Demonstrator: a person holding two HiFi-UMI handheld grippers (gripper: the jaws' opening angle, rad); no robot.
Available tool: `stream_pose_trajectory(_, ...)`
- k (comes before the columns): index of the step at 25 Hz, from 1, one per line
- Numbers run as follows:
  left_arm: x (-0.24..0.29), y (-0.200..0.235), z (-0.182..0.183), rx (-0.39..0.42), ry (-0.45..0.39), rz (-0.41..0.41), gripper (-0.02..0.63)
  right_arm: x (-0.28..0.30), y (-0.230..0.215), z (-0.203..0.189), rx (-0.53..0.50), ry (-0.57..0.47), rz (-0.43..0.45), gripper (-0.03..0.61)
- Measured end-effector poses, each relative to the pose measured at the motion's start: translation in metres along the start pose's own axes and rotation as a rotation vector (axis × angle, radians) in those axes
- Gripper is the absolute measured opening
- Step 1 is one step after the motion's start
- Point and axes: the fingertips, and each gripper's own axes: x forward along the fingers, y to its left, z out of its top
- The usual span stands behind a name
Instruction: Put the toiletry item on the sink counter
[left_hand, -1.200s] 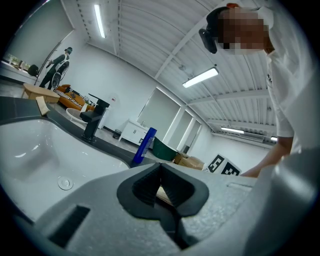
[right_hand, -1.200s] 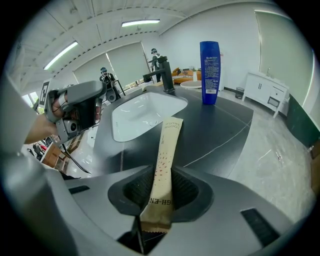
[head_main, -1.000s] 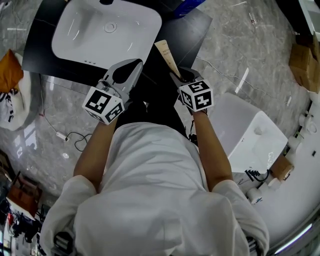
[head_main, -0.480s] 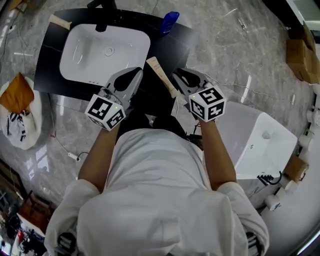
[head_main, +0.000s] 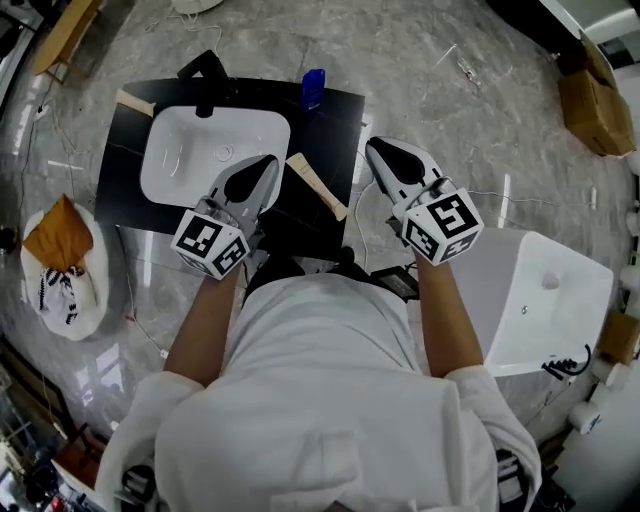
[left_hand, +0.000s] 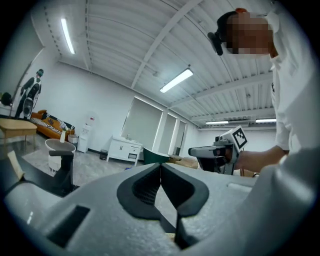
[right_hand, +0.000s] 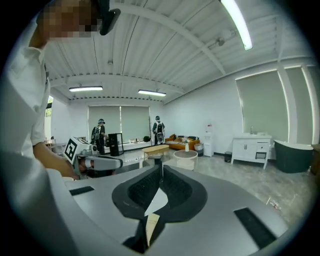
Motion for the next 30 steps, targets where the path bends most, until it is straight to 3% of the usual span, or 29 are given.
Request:
stream_pose_trajectory(7, -0.011, -0.006, 0.053, 0.164, -0.028, 0.113, 0.015, -0.056, -0.034, 0.048, -0.045, -0.162, -0.236, 0.026)
stream_pose_trajectory(14, -0.025, -0.011, 0.105, 0.209, -0.112, 0.181, 0.015, -0.102, -0.044, 0.081, -0.076, -0.262, -0.346, 0.026)
stream_pose_trajectory(18, -0.027, -0.017, 0.119, 0.231, -0.133, 0.184, 0.015, -0.113, -0.044, 0.078, -0.057, -0.283, -0.354, 0.026)
stream_pose_trajectory(24, -0.027, -0.017, 0.110, 0.207, -0.103, 0.194, 0.015, -0.110, -0.035, 0.067, -0.051, -0.269, -0.308, 0.020)
stream_pose_trajectory(30, -0.022, -0.036, 0.096, 0.195, -0.078, 0.119, 0.015, -0.114, -0.038, 0.057, -0.042, -0.252, -0.280, 0.015)
